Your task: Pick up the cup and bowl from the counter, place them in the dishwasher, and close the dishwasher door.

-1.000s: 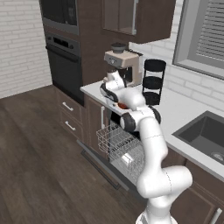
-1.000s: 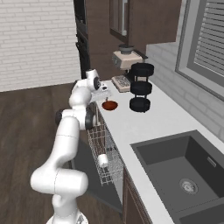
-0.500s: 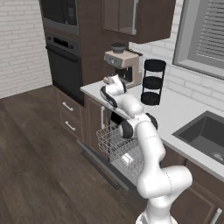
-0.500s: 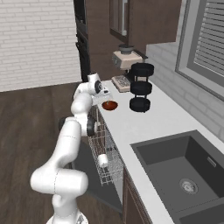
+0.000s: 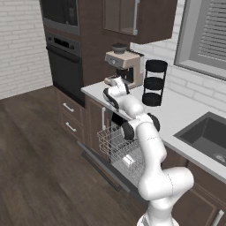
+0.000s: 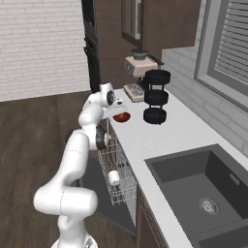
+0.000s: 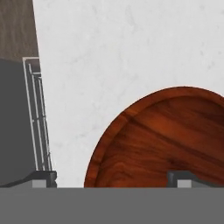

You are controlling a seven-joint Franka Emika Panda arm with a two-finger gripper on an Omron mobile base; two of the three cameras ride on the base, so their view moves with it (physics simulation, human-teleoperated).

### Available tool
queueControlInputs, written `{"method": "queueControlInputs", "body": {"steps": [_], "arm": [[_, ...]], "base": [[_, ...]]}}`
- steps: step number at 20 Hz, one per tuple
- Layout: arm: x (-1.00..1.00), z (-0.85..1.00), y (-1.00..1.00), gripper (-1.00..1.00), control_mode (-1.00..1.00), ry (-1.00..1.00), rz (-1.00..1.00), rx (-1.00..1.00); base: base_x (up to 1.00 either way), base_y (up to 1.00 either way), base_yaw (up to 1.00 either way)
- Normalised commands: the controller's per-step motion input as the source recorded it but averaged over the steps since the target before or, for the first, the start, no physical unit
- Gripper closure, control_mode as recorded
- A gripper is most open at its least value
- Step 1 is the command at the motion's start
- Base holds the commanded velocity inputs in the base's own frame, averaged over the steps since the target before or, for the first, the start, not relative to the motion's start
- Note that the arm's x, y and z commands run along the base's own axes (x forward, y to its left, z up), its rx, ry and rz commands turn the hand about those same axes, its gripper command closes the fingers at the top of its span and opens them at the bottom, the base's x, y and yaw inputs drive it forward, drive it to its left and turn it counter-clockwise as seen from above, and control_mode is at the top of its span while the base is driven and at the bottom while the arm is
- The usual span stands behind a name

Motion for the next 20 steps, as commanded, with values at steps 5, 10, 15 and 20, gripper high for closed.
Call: {"method": "queueControlInputs", "body": {"steps": [5, 10, 15, 20], "arm": [[0.00, -0.03, -0.06, 1.00, -1.00, 0.02, 0.00, 0.00], [0.00, -0.03, 0.00, 1.00, -1.00, 0.01, 0.00, 0.00], [0.00, 0.03, 0.05, 1.00, -1.00, 0.00, 0.00, -0.01], [-0.26, 0.25, 0.58, 1.00, -1.00, 0.04, -0.02, -0.14]], "base": [[0.00, 0.00, 0.00], [0.00, 0.00, 0.00], [0.00, 0.00, 0.00], [0.00, 0.00, 0.00]]}}
